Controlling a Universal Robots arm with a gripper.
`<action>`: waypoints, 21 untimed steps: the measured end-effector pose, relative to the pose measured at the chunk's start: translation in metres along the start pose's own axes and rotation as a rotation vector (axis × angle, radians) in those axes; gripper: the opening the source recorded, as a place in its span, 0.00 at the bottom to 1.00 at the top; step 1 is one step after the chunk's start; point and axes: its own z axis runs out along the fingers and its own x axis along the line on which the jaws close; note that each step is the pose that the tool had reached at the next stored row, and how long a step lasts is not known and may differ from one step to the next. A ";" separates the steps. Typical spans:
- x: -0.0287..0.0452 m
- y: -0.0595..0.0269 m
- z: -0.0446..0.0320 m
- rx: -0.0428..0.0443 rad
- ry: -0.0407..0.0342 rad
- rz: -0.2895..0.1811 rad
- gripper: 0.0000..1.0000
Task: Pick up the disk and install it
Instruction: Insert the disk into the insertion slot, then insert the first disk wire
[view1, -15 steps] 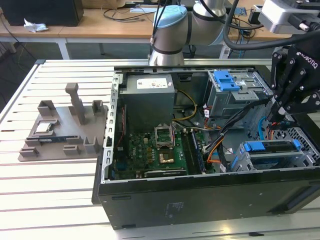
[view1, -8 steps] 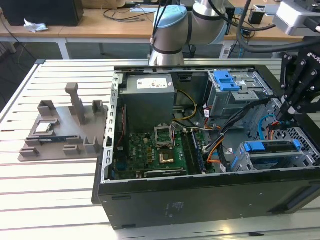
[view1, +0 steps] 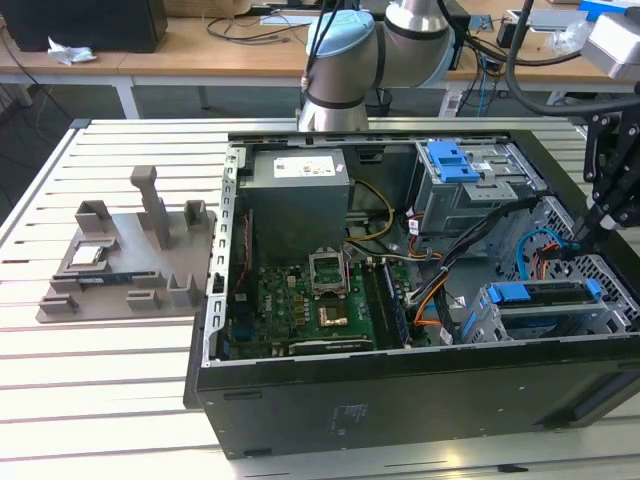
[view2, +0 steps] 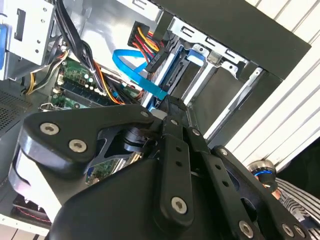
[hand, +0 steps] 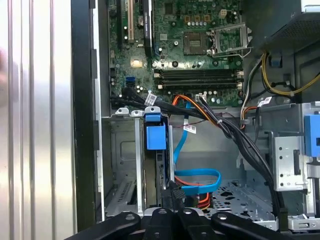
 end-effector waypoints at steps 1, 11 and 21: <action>0.0000 0.0000 0.0000 0.0000 0.0000 0.000 0.11; -0.0001 -0.0003 0.0000 0.0001 0.0010 0.000 0.36; -0.0164 -0.0225 0.0247 -0.0066 0.0023 0.006 0.36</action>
